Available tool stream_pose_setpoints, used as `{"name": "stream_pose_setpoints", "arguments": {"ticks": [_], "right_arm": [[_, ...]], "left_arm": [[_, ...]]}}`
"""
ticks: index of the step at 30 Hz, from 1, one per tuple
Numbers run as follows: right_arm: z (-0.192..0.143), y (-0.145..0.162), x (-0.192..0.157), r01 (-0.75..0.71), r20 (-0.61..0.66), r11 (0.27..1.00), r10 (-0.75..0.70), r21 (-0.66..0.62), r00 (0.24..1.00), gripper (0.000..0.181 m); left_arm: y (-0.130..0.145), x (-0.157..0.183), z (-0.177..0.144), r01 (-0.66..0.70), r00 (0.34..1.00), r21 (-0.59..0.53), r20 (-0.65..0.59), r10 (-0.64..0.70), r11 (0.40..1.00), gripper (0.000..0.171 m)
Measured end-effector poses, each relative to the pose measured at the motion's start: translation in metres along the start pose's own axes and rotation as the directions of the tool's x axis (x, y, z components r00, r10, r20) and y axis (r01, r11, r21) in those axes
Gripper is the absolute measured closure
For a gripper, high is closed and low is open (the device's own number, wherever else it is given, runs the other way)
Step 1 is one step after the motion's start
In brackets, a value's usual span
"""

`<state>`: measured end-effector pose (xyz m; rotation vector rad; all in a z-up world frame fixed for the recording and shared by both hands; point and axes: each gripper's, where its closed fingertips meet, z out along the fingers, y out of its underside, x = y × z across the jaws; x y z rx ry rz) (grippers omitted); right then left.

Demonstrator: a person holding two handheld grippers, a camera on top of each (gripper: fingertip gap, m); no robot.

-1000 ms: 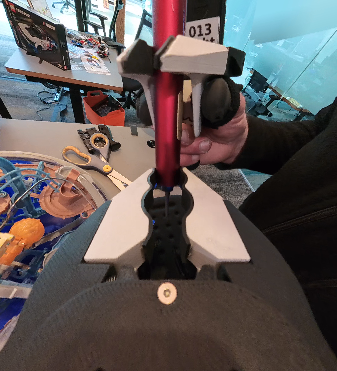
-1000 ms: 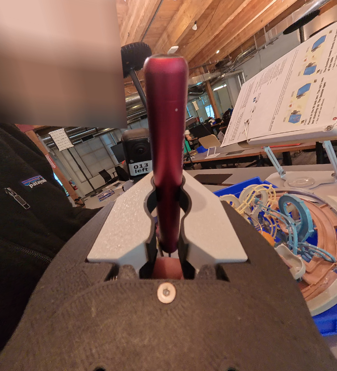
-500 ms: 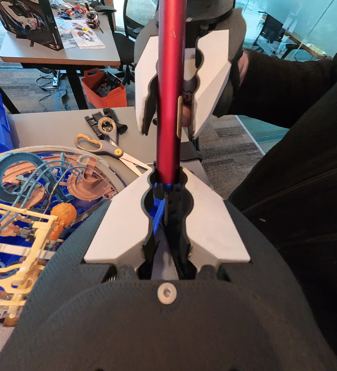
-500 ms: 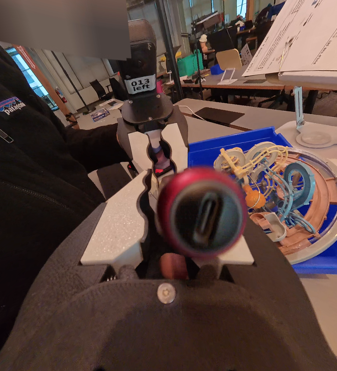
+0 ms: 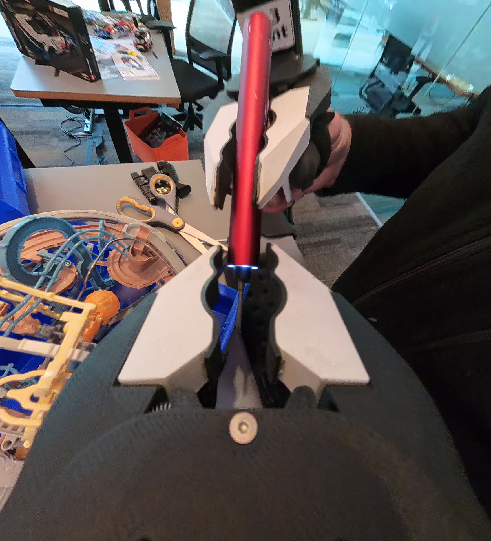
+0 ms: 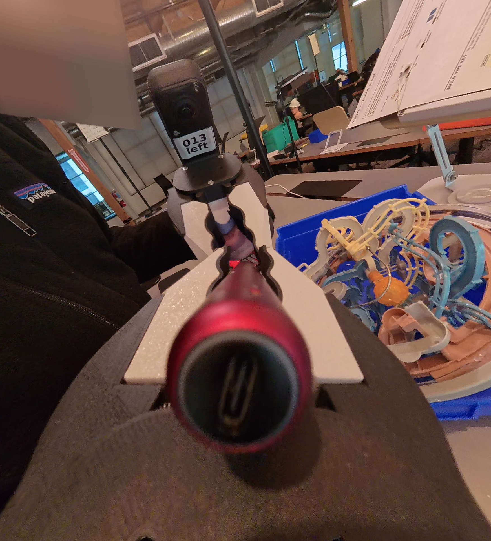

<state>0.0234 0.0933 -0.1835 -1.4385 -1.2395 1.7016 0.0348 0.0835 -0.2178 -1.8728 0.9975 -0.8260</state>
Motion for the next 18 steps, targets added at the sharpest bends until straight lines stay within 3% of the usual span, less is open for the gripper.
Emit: {"name": "stream_pose_setpoints", "arguments": {"ticks": [2, 5, 9, 14, 18], "right_arm": [[-0.001, 0.0, 0.003, 0.005, -0.018, 1.0, -0.004, 0.01, 1.0, 0.091], [-0.006, -0.005, 0.007, 0.017, -0.034, 0.999, -0.016, 0.032, 0.999, 0.162], [-0.015, -0.01, 0.014, 0.016, -0.048, 0.998, -0.013, 0.056, 0.999, 0.163], [-0.018, -0.009, 0.018, 0.005, -0.05, 0.997, -0.001, 0.082, 0.999, 0.163], [-0.022, -0.007, 0.022, -0.004, -0.057, 0.995, 0.01, 0.1, 0.998, 0.163]], "left_arm": [[-0.004, -0.003, -0.008, 0.016, 1.0, 0.027, 0.019, -0.016, 1.0, 0.131], [-0.004, -0.018, -0.032, 0.009, 0.997, 0.041, 0.075, -0.012, 0.999, 0.123], [0.002, -0.076, -0.073, 0.063, 0.976, 0.072, 0.203, -0.077, 0.995, 0.124], [0.037, -0.165, -0.098, 0.203, 0.921, -0.024, 0.343, -0.182, 0.979, 0.127], [0.047, -0.195, -0.088, 0.284, 0.926, -0.081, 0.281, -0.252, 0.955, 0.129]]}}
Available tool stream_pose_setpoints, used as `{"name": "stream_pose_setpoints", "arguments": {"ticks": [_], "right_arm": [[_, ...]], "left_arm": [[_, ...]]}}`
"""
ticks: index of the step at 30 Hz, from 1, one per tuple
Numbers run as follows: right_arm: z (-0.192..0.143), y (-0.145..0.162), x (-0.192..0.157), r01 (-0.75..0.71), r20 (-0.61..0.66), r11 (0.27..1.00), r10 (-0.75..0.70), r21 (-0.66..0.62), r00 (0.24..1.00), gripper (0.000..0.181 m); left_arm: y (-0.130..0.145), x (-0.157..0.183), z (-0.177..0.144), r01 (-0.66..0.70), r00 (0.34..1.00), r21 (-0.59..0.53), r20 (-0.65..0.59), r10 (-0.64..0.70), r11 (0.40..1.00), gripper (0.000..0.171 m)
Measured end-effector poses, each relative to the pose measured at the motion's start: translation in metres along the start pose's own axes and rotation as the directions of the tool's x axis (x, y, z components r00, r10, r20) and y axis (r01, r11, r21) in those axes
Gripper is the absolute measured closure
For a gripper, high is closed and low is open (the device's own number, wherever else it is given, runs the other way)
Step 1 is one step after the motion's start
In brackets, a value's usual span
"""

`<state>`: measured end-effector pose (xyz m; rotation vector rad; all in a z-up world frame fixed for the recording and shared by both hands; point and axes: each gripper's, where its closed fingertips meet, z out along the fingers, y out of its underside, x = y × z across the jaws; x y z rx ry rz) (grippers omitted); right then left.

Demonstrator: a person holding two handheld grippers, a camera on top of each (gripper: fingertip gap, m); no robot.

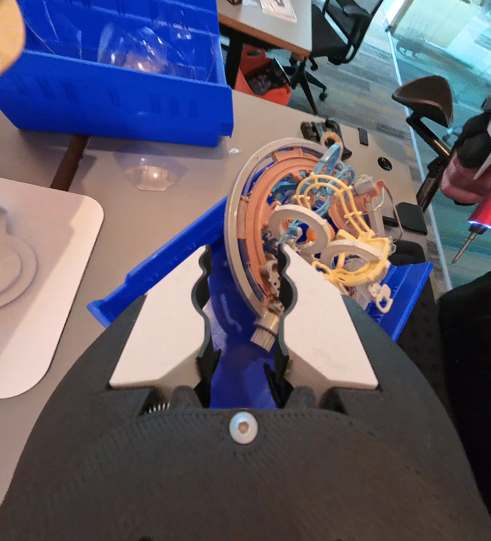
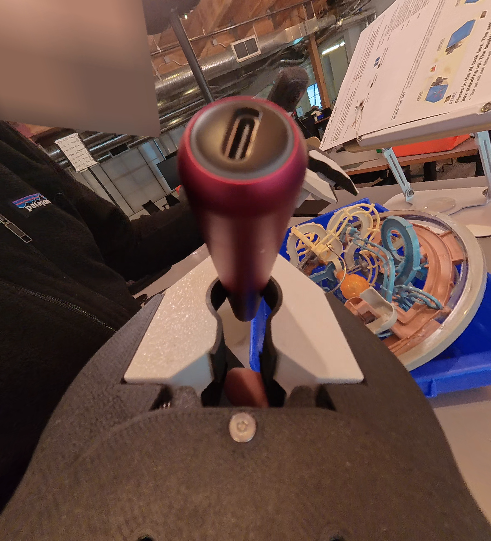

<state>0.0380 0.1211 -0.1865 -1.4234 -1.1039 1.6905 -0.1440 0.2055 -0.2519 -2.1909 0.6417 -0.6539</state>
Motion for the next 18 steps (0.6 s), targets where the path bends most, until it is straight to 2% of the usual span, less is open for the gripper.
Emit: {"name": "stream_pose_setpoints", "arguments": {"ticks": [4, 6, 10, 15, 18], "right_arm": [[-0.006, 0.006, 0.003, -0.011, -0.007, 1.0, 0.011, 0.007, 1.0, 0.163], [-0.01, 0.008, 0.004, -0.019, -0.009, 1.0, 0.019, 0.017, 1.0, 0.163], [-0.016, 0.013, 0.008, -0.032, -0.019, 0.999, 0.032, 0.019, 0.999, 0.162], [-0.021, 0.018, 0.011, -0.043, -0.026, 0.999, 0.044, 0.023, 0.999, 0.162], [-0.022, 0.02, 0.013, -0.042, -0.032, 0.999, 0.043, 0.021, 0.999, 0.163]], "left_arm": [[0.007, -0.003, 0.02, 0.035, 0.996, -0.143, -0.072, -0.045, 0.989, 0.129], [0.015, 0.002, 0.029, 0.064, 0.987, -0.209, -0.132, -0.093, 0.976, 0.139], [0.022, -0.004, 0.037, 0.132, 0.976, -0.249, -0.134, -0.169, 0.959, 0.153], [0.033, -0.003, 0.037, 0.222, 0.951, -0.309, -0.142, -0.276, 0.925, 0.156], [0.049, -0.007, 0.034, 0.268, 0.938, -0.393, -0.103, -0.332, 0.88, 0.157]]}}
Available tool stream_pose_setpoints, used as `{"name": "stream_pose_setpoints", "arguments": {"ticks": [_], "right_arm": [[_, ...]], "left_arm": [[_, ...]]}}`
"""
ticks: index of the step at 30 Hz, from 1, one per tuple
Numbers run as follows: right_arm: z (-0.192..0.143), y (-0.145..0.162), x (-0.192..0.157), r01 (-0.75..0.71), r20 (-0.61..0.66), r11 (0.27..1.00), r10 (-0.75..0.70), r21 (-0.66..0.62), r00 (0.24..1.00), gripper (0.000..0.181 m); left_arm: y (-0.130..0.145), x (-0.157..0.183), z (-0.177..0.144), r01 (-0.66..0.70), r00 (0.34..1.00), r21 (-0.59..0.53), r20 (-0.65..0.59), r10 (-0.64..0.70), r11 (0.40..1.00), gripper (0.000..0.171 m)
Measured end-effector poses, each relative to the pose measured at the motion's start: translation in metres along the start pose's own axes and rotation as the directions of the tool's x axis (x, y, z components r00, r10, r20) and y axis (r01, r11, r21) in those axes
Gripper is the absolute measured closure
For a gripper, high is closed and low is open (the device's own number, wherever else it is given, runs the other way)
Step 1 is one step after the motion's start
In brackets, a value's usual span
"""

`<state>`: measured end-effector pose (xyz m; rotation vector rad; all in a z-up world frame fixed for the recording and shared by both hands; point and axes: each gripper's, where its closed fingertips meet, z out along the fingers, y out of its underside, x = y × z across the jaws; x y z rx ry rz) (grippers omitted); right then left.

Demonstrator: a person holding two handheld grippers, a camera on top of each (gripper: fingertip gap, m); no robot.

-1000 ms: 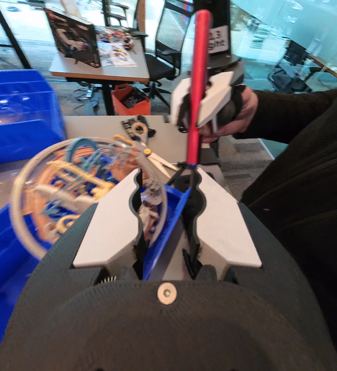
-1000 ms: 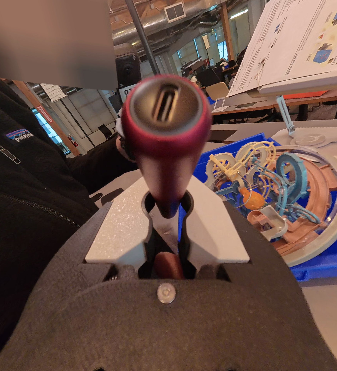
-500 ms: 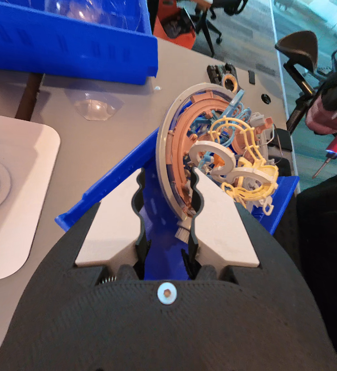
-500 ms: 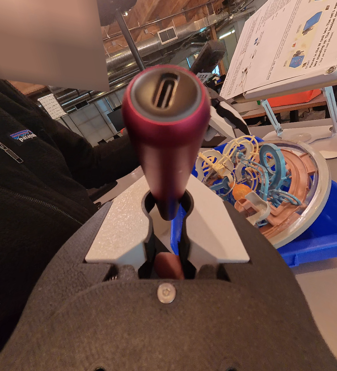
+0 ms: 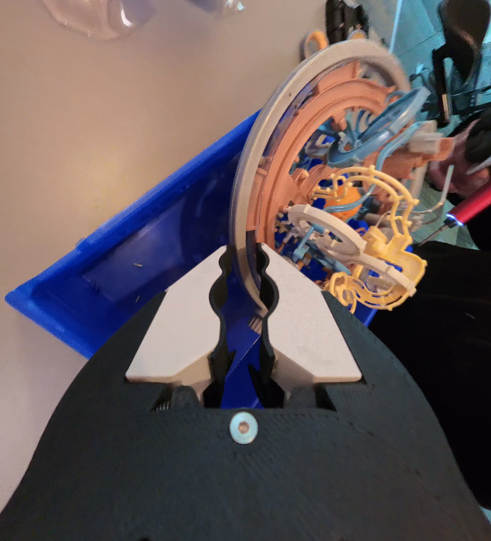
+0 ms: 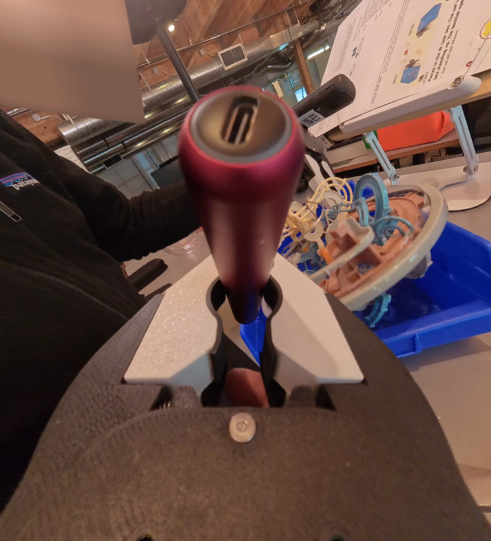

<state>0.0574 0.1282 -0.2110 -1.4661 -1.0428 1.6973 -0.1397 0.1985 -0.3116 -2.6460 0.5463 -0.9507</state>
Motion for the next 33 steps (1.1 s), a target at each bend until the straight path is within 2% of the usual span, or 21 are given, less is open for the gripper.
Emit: {"name": "stream_pose_setpoints", "arguments": {"ticks": [3, 6, 8, 9, 11, 13, 15, 18, 21, 23, 27, 29, 31, 33], "right_arm": [[0.0, 0.001, 0.002, 0.002, -0.006, 1.0, -0.002, 0.007, 1.0, 0.163], [-0.001, -0.001, 0.004, 0.002, -0.006, 1.0, -0.002, 0.022, 1.0, 0.163], [-0.002, -0.002, 0.004, 0.006, -0.005, 1.0, -0.006, 0.027, 1.0, 0.163], [-0.003, -0.003, 0.004, 0.009, -0.008, 1.0, -0.009, 0.028, 1.0, 0.163], [-0.006, -0.003, 0.004, 0.012, -0.011, 0.999, -0.012, 0.035, 1.0, 0.163], [-0.009, -0.003, 0.005, 0.011, -0.015, 0.999, -0.011, 0.041, 1.0, 0.163], [-0.011, -0.001, 0.006, 0.01, -0.018, 0.999, -0.009, 0.044, 1.0, 0.163], [-0.014, -0.001, 0.007, 0.009, -0.02, 0.999, -0.008, 0.049, 1.0, 0.163], [-0.017, -0.001, 0.007, 0.01, -0.022, 0.998, -0.008, 0.055, 1.0, 0.163], [-0.017, -0.001, 0.007, 0.006, -0.018, 0.998, -0.005, 0.061, 1.0, 0.163], [-0.015, 0.001, 0.007, 0.004, -0.006, 0.998, -0.004, 0.058, 1.0, 0.163], [-0.014, 0.001, 0.007, 0.005, -0.003, 0.998, -0.004, 0.058, 1.0, 0.162], [-0.013, 0.001, 0.006, 0.004, 0.0, 0.998, -0.004, 0.061, 1.0, 0.162], [-0.013, 0.001, 0.007, 0.002, 0.0, 0.998, -0.002, 0.065, 1.0, 0.163]], "left_arm": [[0.009, -0.008, 0.005, 0.064, 0.998, -0.066, 0.011, -0.064, 0.996, 0.161], [0.011, -0.017, 0.008, 0.002, 0.996, -0.129, 0.093, 0.01, 0.992, 0.163], [0.013, -0.036, 0.009, -0.052, 0.97, -0.185, 0.225, 0.093, 0.981, 0.153], [0.016, -0.04, 0.009, -0.068, 0.957, -0.218, 0.26, 0.126, 0.974, 0.154], [0.006, -0.032, 0.007, -0.099, 0.965, -0.161, 0.224, 0.134, 0.982, 0.14], [-0.003, -0.021, 0.002, -0.123, 0.974, -0.099, 0.179, 0.139, 0.987, 0.138], [-0.01, -0.021, -0.008, -0.134, 0.966, -0.05, 0.215, 0.142, 0.99, 0.133], [-0.022, -0.003, -0.029, -0.198, 0.95, 0.045, 0.255, 0.181, 0.979, 0.127], [-0.028, 0.046, -0.044, -0.338, 0.921, 0.129, 0.247, 0.3, 0.932, 0.127], [-0.022, 0.084, -0.043, -0.426, 0.896, 0.154, 0.21, 0.391, 0.892, 0.129], [0.008, 0.122, -0.015, -0.566, 0.812, 0.067, 0.214, 0.542, 0.822, 0.129], [0.023, 0.12, 0.001, -0.586, 0.784, -0.012, 0.246, 0.571, 0.81, 0.123], [0.024, 0.119, 0.012, -0.646, 0.719, -0.032, 0.311, 0.621, 0.763, 0.131], [0.022, 0.111, 0.02, -0.662, 0.682, -0.056, 0.37, 0.631, 0.748, 0.137]]}}
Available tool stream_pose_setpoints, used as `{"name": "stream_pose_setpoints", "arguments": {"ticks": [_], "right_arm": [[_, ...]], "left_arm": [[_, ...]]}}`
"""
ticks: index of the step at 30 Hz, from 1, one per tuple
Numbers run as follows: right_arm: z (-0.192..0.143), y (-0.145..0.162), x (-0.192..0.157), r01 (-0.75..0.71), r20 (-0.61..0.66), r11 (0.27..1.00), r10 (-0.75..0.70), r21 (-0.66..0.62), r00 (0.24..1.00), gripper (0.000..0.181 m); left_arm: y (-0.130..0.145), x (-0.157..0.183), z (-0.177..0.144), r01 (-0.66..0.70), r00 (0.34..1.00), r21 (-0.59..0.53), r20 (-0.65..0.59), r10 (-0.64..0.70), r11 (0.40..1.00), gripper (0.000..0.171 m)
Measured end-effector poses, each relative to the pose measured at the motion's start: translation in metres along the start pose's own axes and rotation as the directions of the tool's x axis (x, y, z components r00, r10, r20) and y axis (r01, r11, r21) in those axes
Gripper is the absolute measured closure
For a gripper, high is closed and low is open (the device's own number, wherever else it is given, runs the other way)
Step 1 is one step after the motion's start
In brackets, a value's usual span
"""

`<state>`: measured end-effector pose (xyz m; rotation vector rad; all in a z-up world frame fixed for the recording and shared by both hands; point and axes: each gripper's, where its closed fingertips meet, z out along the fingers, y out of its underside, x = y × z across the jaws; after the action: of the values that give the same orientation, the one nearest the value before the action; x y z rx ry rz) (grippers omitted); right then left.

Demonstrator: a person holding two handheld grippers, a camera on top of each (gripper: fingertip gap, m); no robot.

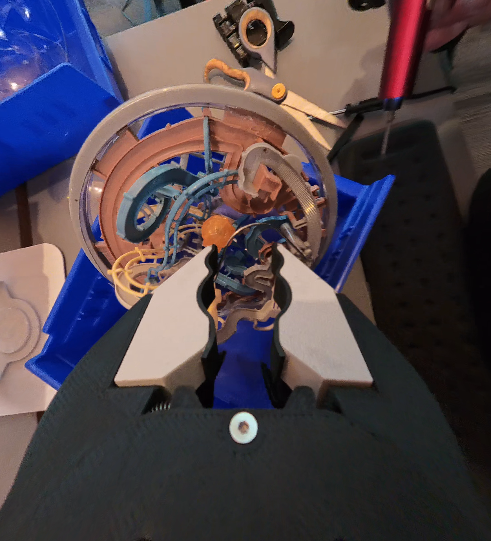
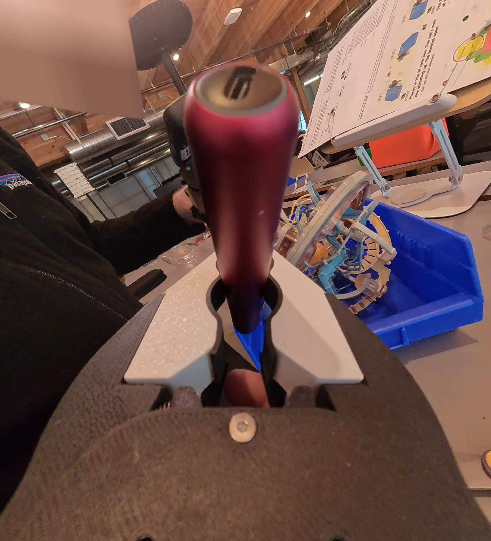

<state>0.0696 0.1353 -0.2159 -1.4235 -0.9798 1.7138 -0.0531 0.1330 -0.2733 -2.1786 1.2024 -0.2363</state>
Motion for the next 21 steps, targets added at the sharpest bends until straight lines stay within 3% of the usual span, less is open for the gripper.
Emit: {"name": "stream_pose_setpoints", "arguments": {"ticks": [3, 11, 15, 21], "right_arm": [[0.0, 0.001, -0.001, 0.0, 0.0, 1.0, 0.0, 0.002, 1.0, 0.163], [-0.002, 0.0, -0.001, 0.003, 0.002, 1.0, -0.003, 0.014, 1.0, 0.162], [-0.002, -0.001, -0.002, 0.007, 0.006, 1.0, -0.007, 0.014, 1.0, 0.163], [-0.004, -0.003, -0.001, 0.012, 0.005, 1.0, -0.012, 0.022, 1.0, 0.163]], "left_arm": [[0.006, -0.009, 0.008, -0.022, 0.998, -0.016, 0.063, 0.023, 1.0, 0.171], [0.01, -0.025, -0.005, -0.065, 0.996, -0.041, 0.058, 0.068, 0.997, 0.171], [0.004, -0.043, -0.023, 0.02, 0.999, -0.028, 0.027, -0.019, 0.999, 0.171], [0.012, -0.058, -0.041, 0.213, 0.976, -0.15, -0.021, -0.218, 0.966, 0.171]]}}
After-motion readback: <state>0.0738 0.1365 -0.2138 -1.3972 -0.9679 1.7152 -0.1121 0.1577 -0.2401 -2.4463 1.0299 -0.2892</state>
